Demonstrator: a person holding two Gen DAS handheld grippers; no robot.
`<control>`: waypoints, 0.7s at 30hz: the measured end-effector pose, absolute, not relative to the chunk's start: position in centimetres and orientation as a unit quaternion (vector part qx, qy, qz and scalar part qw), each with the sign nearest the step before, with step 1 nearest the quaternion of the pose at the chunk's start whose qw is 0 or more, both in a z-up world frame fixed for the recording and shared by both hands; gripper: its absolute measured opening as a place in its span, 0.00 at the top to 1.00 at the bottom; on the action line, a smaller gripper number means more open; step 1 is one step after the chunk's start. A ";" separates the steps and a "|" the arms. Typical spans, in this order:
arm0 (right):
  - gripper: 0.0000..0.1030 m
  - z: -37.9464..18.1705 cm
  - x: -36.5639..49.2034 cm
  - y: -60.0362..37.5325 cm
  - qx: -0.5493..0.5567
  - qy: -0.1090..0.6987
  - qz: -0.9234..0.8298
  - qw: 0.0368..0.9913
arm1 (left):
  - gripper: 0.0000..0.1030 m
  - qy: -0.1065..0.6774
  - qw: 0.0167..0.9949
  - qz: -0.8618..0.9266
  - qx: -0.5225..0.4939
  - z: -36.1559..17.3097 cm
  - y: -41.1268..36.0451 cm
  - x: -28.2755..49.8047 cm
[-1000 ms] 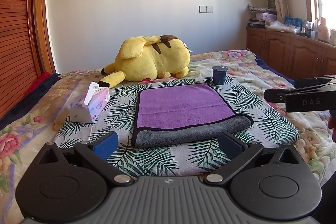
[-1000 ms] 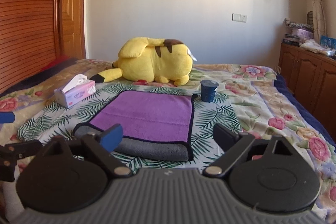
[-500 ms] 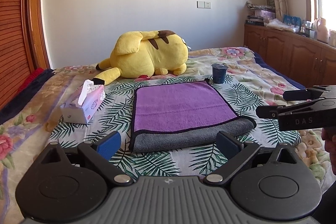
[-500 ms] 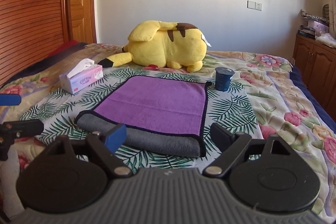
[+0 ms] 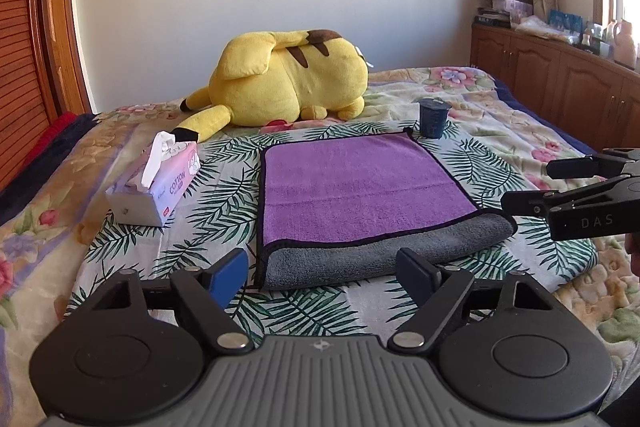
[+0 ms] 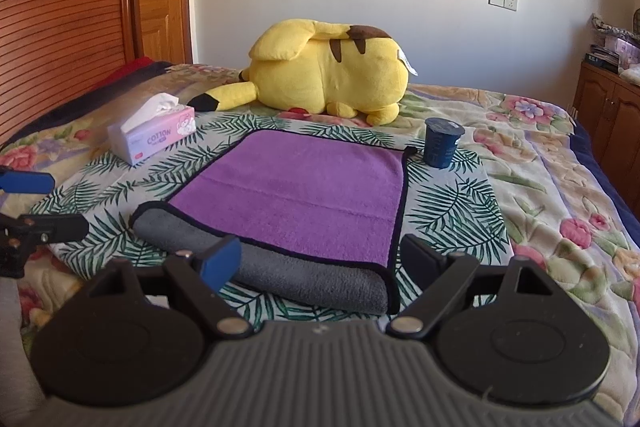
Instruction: Fold towel
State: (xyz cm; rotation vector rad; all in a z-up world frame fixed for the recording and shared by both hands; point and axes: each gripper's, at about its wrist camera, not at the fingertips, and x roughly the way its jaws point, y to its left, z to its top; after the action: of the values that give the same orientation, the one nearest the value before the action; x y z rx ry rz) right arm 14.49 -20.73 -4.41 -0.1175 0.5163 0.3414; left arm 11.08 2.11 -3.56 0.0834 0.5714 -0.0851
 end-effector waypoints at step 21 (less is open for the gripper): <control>0.33 -5.6 19.8 -21.9 -0.044 0.284 0.169 0.943 | 0.47 0.317 0.947 -0.033 0.030 -6.2 4.7 17.0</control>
State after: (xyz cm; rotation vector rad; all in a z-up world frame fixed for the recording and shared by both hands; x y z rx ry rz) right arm 19.76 -21.88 -5.63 -0.0900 0.5798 0.3455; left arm 17.03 4.74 -6.17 0.0601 0.6449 -0.0671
